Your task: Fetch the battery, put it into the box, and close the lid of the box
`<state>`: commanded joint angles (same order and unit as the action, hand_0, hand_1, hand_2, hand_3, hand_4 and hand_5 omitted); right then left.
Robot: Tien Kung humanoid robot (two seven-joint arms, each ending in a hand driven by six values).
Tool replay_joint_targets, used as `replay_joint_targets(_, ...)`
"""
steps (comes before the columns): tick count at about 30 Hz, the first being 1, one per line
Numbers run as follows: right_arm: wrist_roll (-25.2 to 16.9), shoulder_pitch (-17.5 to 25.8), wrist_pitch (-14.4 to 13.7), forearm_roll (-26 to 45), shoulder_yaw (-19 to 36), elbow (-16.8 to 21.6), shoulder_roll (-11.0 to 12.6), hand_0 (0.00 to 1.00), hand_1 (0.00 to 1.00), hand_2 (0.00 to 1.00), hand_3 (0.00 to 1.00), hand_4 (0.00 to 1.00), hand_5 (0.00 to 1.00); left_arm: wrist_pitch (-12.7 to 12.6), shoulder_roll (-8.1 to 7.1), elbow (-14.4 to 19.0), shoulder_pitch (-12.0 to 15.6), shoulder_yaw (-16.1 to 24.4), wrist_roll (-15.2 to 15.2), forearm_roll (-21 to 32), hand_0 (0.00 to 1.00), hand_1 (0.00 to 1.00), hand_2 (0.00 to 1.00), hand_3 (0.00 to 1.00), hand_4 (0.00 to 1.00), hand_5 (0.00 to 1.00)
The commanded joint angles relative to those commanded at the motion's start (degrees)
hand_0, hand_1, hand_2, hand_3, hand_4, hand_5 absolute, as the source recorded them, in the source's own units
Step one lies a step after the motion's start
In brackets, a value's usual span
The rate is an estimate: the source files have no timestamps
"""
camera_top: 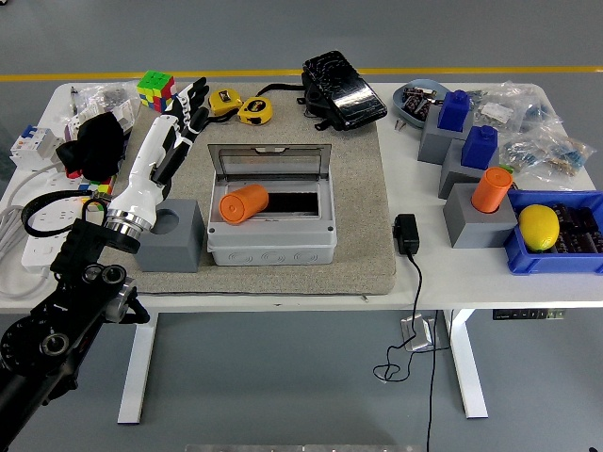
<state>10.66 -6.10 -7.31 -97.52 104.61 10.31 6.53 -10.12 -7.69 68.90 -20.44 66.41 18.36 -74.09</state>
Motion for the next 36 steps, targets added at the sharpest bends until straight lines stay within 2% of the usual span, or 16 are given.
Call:
replay_joint_targets(21, 0.09, 0.08, -0.19, -0.27, 0.46, 0.0, -0.03, 0.848, 0.846, 0.81, 0.861, 0.998, 0.998, -0.76, -2.12, -2.92, -0.12, 2.16, -1.03, 1.3, 0.998, 0.998, 0.998, 0.998, 0.998, 0.998)
replay_joint_targets(36, 0.11, -0.21, -0.3, -0.18, 0.53, 0.0, -0.03, 0.848, 0.847, 0.81, 0.859, 0.998, 0.998, -1.58, -2.35, -2.6, -0.64, 1.19, -1.13, 1.33, 0.998, 0.998, 0.998, 0.998, 0.998, 0.998)
